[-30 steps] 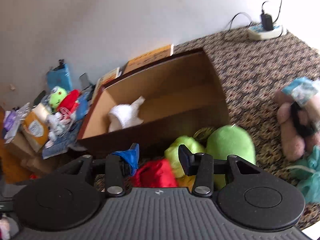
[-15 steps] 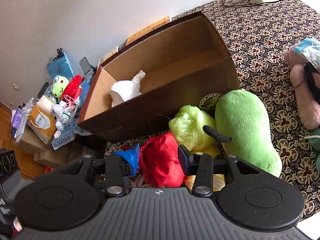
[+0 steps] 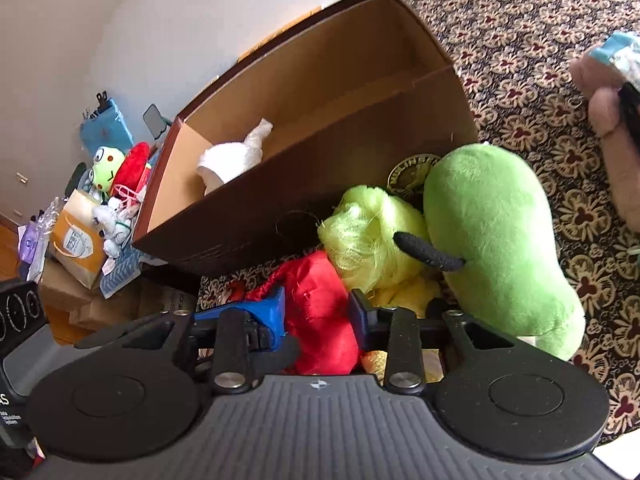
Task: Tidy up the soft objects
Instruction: 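Move the right gripper back to the red cloth beside the box, then grasp the red cloth with the right gripper and lift it, then place the red cloth in the box beside the towel, open right gripper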
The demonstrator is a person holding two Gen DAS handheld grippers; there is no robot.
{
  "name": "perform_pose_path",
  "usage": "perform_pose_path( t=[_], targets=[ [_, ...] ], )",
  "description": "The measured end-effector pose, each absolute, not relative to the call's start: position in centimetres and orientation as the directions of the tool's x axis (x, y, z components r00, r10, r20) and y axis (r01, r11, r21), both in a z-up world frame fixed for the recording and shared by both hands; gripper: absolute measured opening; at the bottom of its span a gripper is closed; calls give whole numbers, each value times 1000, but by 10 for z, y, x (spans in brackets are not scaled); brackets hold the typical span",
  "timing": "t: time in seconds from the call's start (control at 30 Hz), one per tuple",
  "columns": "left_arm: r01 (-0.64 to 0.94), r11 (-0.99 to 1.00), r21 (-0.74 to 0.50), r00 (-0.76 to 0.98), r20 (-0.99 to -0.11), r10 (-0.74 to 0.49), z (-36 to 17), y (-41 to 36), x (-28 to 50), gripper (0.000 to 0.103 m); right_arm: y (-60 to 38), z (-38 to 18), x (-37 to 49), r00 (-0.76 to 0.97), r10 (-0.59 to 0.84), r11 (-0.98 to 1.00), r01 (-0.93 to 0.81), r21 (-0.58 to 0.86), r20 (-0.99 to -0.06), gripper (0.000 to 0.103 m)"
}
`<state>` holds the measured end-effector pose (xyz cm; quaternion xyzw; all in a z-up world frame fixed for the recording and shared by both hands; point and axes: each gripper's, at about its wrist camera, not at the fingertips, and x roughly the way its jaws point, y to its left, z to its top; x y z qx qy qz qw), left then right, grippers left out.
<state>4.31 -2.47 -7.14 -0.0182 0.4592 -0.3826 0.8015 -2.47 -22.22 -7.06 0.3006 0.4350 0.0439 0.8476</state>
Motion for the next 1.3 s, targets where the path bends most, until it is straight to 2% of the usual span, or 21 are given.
perform_pose_path(
  t=[0.03, 0.1, 0.17, 0.3, 0.4, 0.67, 0.97, 1.13, 1.3],
  targets=[
    [597, 703, -387, 275, -725, -632, -73, -26, 45, 56, -221, -72, -24, 614, 344, 813, 184, 552, -711, 10],
    [594, 698, -400, 260, -725, -637, -76, -28, 47, 43, -219, -73, -22, 607, 341, 820, 182, 543, -718, 6],
    [599, 686, -412, 244, -723, -647, -77, -30, 48, 37, -219, -73, -22, 608, 341, 823, 175, 540, -717, 0],
    [628, 666, -402, 239, -715, -657, -72, -32, 43, 22, -220, -74, -21, 601, 360, 819, 162, 550, -714, 0],
    [646, 646, -407, 237, -697, -677, -64, -30, 38, 17, -219, -69, -23, 602, 373, 820, 142, 555, -706, 0],
    [677, 617, -401, 291, -624, -725, -27, -19, 30, 15, -219, -39, -30, 639, 417, 816, 50, 577, -646, 0],
    [691, 655, -305, 465, -506, -726, 34, -2, 50, 15, -214, 10, -8, 737, 479, 793, -130, 595, -477, 0],
    [654, 704, -276, 516, -518, -682, 35, -1, 86, 15, -203, 20, 29, 763, 477, 813, -196, 548, -435, 0],
    [575, 758, -309, 505, -595, -625, 9, 0, 127, 15, -196, 3, 72, 734, 485, 811, -175, 558, -475, 0]
  ],
)
